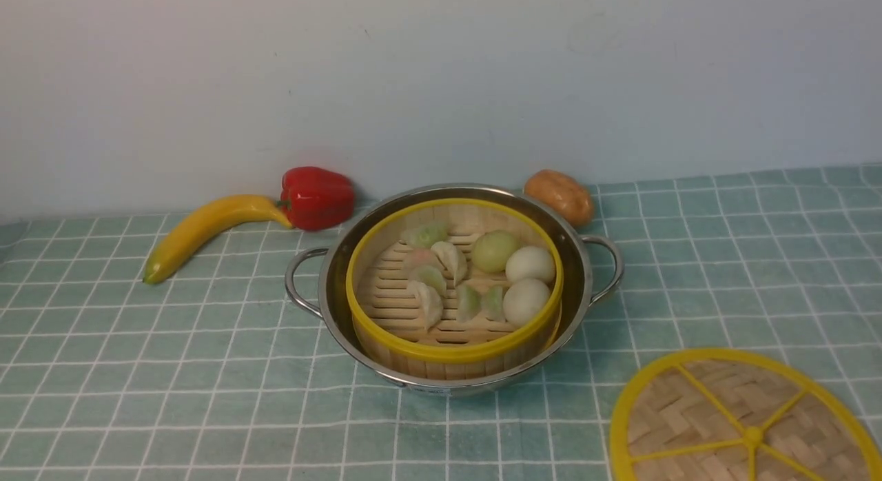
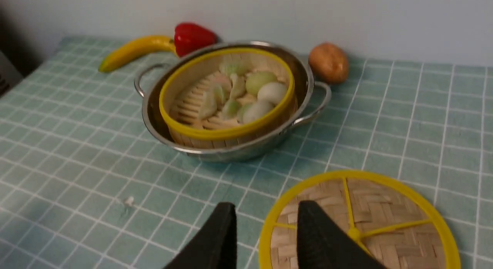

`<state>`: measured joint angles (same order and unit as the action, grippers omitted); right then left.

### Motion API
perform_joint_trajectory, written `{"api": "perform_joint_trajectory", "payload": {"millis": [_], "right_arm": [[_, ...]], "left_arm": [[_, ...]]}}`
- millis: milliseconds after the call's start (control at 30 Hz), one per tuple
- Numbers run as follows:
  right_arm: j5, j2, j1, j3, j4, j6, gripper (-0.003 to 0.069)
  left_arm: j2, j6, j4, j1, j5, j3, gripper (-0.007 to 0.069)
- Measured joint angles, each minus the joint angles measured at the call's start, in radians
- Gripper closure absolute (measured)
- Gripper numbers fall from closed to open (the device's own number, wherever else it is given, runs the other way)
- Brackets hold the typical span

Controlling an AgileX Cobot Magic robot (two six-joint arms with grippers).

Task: Place the steamer in the pot on the blue tablecloth, and put the lid on the steamer.
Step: 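Move the gripper down to the bamboo steamer lid and grasp its center knob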

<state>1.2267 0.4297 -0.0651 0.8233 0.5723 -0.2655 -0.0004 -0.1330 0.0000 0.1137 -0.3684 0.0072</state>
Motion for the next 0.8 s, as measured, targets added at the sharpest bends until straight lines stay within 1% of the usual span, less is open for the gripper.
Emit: {"api": "perform_joint_trajectory", "payload": {"millis": [33,67,100,200,233,267,300,333,400,533,633,800], "right_arm": [[0.0,0.096,0.019,0.004,-0.019,-0.025,0.0417],[0.0,0.096,0.022,0.006,-0.019,-0.025,0.0417],[0.0,0.148,0.034,0.007,-0.038,-0.035,0.0417],[-0.002,0.412,0.095,0.014,-0.185,-0.11,0.0417],[-0.002,0.425,0.1,0.014,-0.193,-0.112,0.0417],[-0.003,0.529,0.146,0.014,-0.248,-0.113,0.0417],[-0.003,0.59,0.181,0.017,-0.276,-0.104,0.0417],[-0.003,0.59,0.181,0.018,-0.281,-0.104,0.0417],[-0.021,0.743,0.278,0.051,-0.344,-0.049,0.0417],[-0.061,0.917,0.358,0.14,-0.433,0.047,0.0417],[-0.07,1.017,0.373,0.206,-0.449,0.083,0.0417],[-0.063,1.12,0.373,0.247,-0.456,0.093,0.0417]], "left_arm": [[0.0,0.0,0.0,0.0,0.0,0.0,0.0382],[0.0,0.0,0.0,0.0,0.0,0.0,0.0382],[0.0,0.0,0.0,0.0,0.0,0.0,0.0382],[0.0,0.0,0.0,0.0,0.0,0.0,0.0382],[0.0,0.0,0.0,0.0,0.0,0.0,0.0382],[0.0,0.0,0.0,0.0,0.0,0.0,0.0382],[0.0,0.0,0.0,0.0,0.0,0.0,0.0382],[0.0,0.0,0.0,0.0,0.0,0.0,0.0382],[0.0,0.0,0.0,0.0,0.0,0.0,0.0382],[0.0,0.0,0.0,0.0,0.0,0.0,0.0382],[0.0,0.0,0.0,0.0,0.0,0.0,0.0382],[0.0,-0.001,0.0,0.0,0.0,0.0,0.0382]]}}
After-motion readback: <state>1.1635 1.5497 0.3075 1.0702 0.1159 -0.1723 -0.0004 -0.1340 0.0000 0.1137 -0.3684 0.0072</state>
